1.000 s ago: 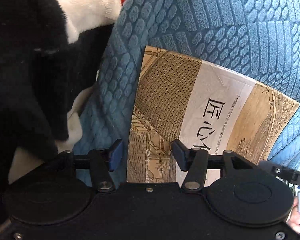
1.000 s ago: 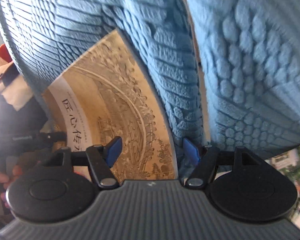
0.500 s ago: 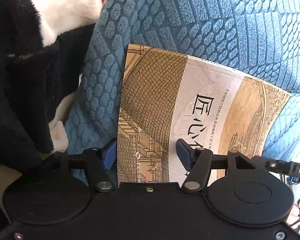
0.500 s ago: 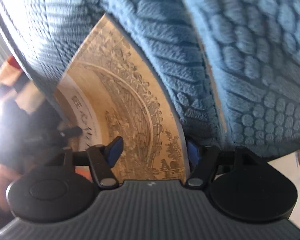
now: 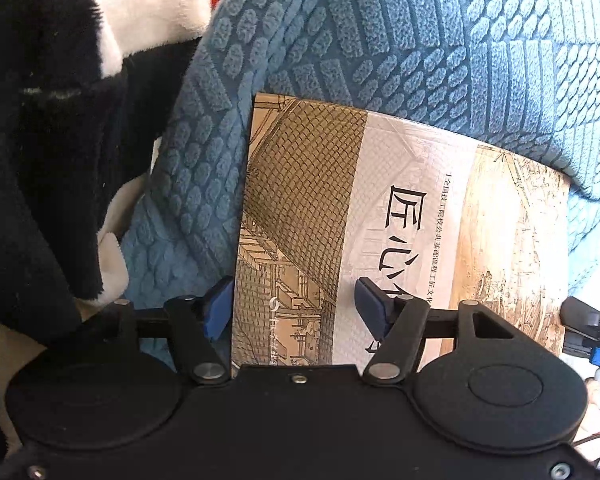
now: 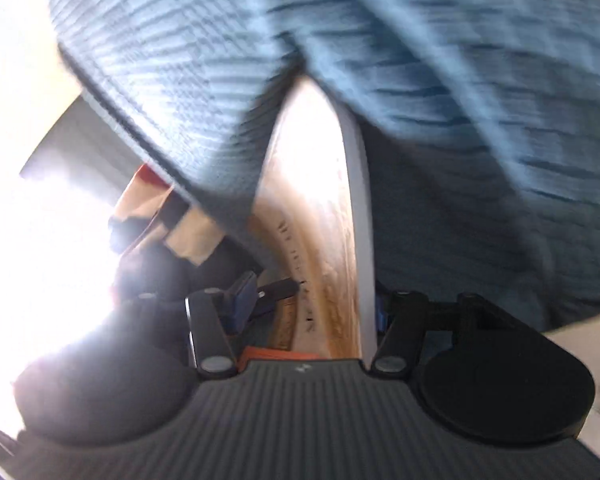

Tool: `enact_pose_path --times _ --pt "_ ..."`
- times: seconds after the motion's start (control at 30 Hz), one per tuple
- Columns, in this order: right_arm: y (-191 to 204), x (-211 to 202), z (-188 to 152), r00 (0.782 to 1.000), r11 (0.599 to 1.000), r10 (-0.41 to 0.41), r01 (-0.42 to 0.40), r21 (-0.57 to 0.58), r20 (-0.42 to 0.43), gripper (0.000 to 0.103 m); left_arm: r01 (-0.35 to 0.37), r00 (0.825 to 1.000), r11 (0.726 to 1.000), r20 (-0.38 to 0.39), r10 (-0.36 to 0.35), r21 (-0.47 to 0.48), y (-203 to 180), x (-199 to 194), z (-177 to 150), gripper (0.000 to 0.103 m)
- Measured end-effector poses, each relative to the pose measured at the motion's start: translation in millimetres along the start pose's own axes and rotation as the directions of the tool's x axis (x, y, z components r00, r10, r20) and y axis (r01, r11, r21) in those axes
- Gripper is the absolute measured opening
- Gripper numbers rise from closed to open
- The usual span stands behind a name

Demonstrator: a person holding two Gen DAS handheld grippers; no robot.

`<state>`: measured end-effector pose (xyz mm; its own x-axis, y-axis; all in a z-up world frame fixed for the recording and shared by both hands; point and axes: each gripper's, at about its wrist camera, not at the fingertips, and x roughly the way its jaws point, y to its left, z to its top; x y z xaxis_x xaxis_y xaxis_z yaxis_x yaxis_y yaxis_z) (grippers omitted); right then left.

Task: Organize objects

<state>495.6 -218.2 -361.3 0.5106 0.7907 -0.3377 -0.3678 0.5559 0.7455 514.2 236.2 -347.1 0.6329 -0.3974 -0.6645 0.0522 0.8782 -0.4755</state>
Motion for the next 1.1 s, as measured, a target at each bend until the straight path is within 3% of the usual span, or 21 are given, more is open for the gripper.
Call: enact_pose_path --times 0.03,0.07,0.1,0.17,0.5,0.63,0.73,0.83,0.93,1.0,1.1 --pt "1.8 4.4 2.2 1.0 1.0 -0.016 0.016 -0.004 -0.001 0.057 0.0 1.0 1.0 0.0 0.0 -0.001 0.4 0.1 -0.3 0.063" --pt "3.6 8.3 4.5 0.999 0.999 -0.042 0.042 -0.011 0.003 0.049 0.0 1.0 1.0 0.001 0.0 -0.003 1.0 0.2 -0.5 0.063" --pt "5.6 11.6 6.6 0.997 0.996 -0.083 0.083 -0.019 0.01 0.035 0.002 1.0 1.0 0.001 -0.002 -0.009 1.9 0.1 -0.6 0.063" --pt "9.0 15.4 9.7 0.985 0.985 -0.171 0.172 -0.018 0.026 0.018 0.005 1.0 1.0 0.0 -0.005 -0.017 3.6 -0.1 -1.1 0.063" --pt "64.0 -1.7 -7.0 0.949 0.921 -0.311 0.315 -0.229 0.057 0.014 0.069 0.997 0.997 -0.039 -0.07 -0.024 21.5 -11.2 7.4 0.063" --pt "79.4 4.0 -14.0 0.949 0.908 -0.311 0.311 -0.28 0.045 0.015 0.027 0.999 0.996 -0.039 -0.024 0.084 6.5 -22.1 7.2 0.056" --pt "91.8 13.2 -16.2 0.95 0.892 -0.308 0.308 -0.331 0.053 0.015 0.018 1.0 0.977 -0.006 -0.017 0.211 -11.6 -39.2 13.5 0.058" --pt "108.1 15.3 -17.5 0.952 0.854 -0.3 0.296 -0.428 0.059 0.014 0.017 1.0 0.926 0.007 -0.021 0.377 -36.7 -55.4 23.0 0.06" --pt "118.3 15.1 -19.9 0.956 0.822 -0.291 0.276 -0.498 0.049 0.013 0.011 0.999 0.842 0.034 -0.035 0.54 -64.2 -73.9 39.7 0.062" --pt "125.0 17.0 -22.5 0.957 0.791 -0.287 0.259 -0.554 0.038 0.013 -0.014 0.998 0.769 0.06 -0.032 0.639 -95.5 -77.1 51.3 0.067" --pt "129.6 14.8 -24.6 0.959 0.749 -0.285 0.228 -0.622 0.008 0.012 -0.01 0.998 0.628 0.043 -0.037 0.779 -127.2 -85.6 60.8 0.068"
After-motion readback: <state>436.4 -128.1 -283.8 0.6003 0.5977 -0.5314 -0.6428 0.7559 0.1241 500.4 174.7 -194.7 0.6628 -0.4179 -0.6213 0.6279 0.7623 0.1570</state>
